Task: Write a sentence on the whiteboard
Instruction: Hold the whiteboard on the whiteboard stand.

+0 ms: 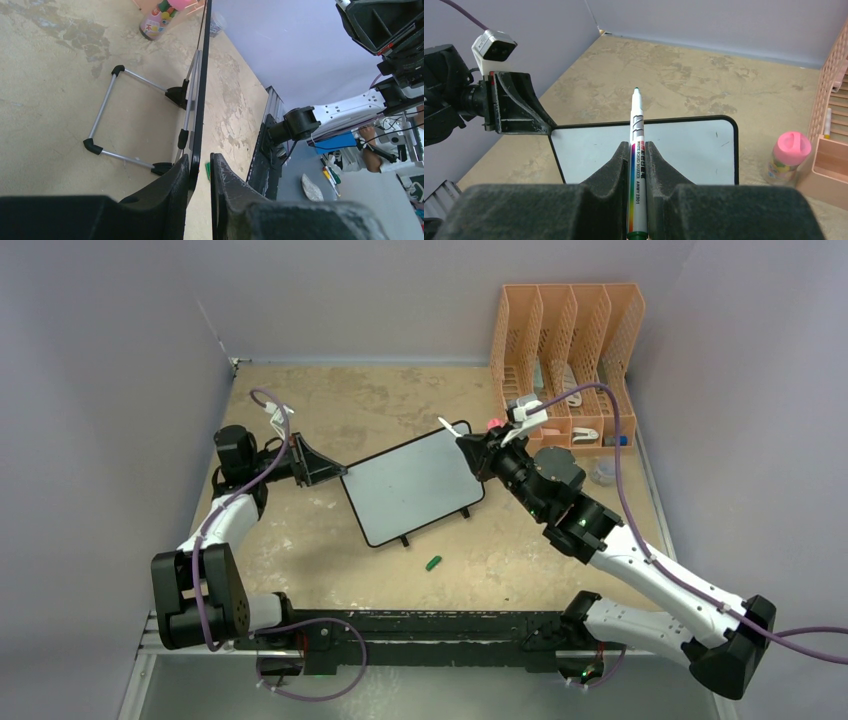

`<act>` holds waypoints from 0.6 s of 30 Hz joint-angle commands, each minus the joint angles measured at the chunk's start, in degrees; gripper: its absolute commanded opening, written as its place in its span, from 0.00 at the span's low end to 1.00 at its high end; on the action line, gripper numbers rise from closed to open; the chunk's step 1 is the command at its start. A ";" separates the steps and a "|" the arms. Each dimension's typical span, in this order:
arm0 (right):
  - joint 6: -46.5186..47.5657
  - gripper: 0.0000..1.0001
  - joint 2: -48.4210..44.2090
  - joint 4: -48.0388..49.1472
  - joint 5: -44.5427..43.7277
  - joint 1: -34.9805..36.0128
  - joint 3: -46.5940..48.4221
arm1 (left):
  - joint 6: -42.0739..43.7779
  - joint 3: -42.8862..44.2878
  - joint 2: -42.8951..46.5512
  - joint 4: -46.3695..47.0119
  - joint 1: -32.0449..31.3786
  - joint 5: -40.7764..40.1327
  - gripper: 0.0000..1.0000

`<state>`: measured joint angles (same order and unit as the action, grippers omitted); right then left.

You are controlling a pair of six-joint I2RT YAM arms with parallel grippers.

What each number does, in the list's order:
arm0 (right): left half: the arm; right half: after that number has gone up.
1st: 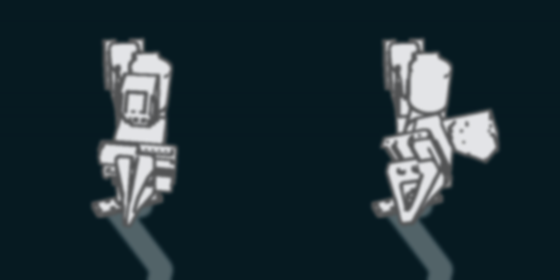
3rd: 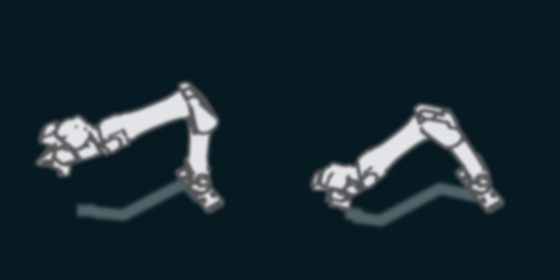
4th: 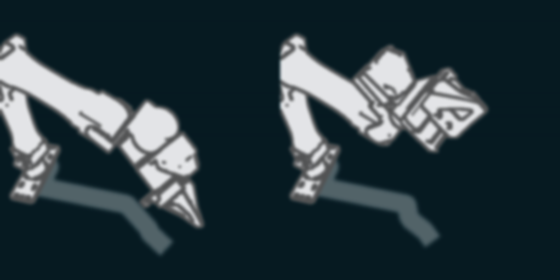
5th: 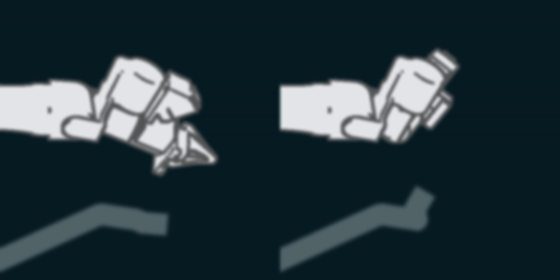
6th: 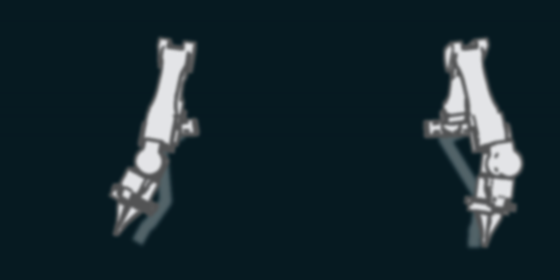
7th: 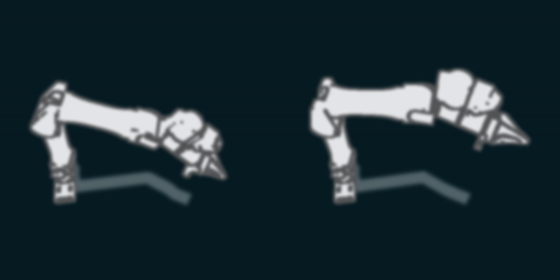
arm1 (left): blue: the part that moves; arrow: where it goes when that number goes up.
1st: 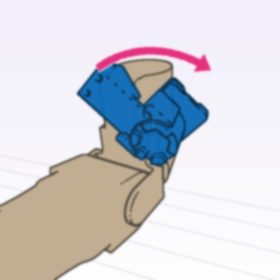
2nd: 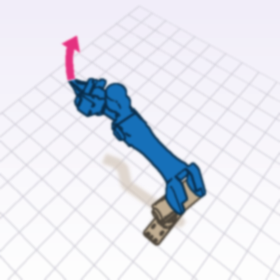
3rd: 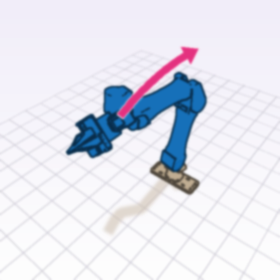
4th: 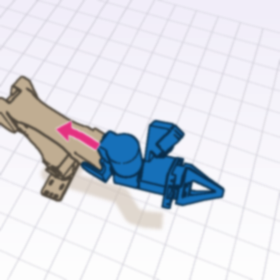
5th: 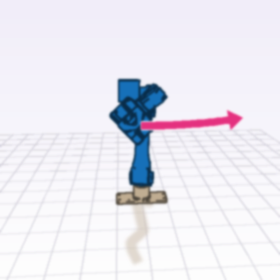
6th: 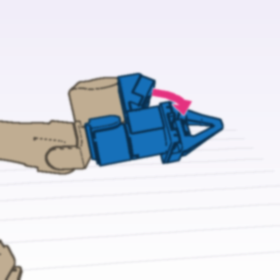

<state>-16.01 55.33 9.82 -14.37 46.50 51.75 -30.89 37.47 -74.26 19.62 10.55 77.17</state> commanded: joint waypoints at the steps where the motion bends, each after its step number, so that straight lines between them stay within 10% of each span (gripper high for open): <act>1: 0.45 0.00 -0.14 3.18 0.88 0.34 1.25 | 2.14 -0.15 0.17 0.98 -0.43 1.66 0.20; 18: 1.04 0.00 1.65 2.47 1.57 1.92 1.68 | 4.08 0.06 0.26 -0.22 -4.63 -0.45 0.00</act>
<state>-15.99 56.88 9.89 -13.72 47.70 51.75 -28.25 37.47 -74.26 18.09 7.25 76.55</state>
